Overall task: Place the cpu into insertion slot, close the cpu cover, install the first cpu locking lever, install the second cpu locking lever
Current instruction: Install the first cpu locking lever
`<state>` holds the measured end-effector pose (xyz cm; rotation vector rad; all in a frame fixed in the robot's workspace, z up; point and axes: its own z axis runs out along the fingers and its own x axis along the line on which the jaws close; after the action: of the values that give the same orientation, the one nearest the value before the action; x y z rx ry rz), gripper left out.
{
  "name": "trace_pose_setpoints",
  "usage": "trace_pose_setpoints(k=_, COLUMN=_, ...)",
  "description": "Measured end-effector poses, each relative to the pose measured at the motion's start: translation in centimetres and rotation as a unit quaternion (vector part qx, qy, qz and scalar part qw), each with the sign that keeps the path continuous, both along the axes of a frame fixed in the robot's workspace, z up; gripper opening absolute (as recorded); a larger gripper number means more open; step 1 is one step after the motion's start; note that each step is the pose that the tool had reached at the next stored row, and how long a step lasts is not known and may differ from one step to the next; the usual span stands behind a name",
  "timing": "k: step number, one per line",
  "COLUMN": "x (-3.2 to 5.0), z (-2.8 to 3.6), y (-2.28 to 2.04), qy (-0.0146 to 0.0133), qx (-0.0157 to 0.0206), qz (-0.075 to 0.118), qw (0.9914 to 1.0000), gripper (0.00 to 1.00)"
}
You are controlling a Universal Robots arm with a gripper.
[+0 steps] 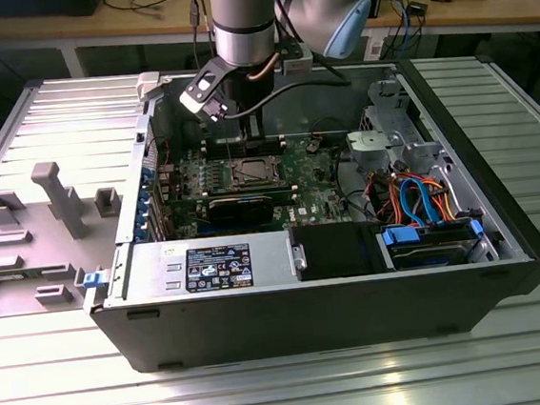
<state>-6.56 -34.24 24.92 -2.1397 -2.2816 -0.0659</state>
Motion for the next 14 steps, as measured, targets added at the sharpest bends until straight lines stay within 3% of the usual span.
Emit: trace_pose_setpoints(k=14, x=0.00, z=1.32, y=0.00, qy=0.0000, qx=0.0000, qz=0.000, qw=1.00000, gripper=0.11)
